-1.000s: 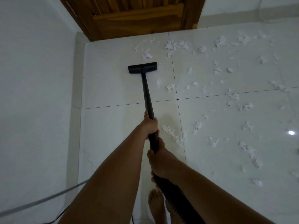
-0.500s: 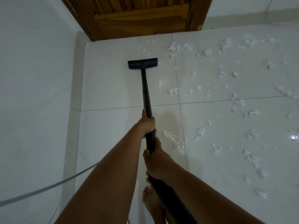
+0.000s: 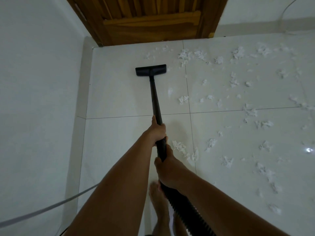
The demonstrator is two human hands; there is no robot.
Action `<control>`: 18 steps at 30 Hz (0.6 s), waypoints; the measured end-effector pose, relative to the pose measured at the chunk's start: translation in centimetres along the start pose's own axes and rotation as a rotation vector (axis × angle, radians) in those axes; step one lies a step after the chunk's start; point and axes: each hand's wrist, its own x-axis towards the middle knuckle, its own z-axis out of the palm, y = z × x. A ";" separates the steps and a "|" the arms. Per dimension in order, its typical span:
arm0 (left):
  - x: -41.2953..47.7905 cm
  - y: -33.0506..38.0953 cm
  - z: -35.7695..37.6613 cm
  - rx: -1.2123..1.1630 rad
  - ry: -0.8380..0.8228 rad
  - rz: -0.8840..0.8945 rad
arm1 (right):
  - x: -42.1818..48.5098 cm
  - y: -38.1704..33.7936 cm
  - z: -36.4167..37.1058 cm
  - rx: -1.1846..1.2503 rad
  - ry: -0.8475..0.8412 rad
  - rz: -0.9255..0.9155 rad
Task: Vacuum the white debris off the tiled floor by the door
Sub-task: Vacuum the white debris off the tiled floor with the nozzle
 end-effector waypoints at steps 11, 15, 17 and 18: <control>3.1 5.3 -4.4 0.008 -0.041 -0.009 | 3.5 -6.2 -0.2 0.060 0.030 -0.013; 5.7 7.7 -6.9 0.036 -0.056 -0.004 | 5.6 -9.8 -0.2 0.060 0.058 -0.013; 6.7 8.6 -8.1 0.053 -0.060 -0.005 | 6.4 -11.4 0.0 0.076 0.058 0.000; 7.2 9.0 -8.6 0.063 -0.060 -0.003 | 6.7 -12.1 0.2 0.086 0.054 0.012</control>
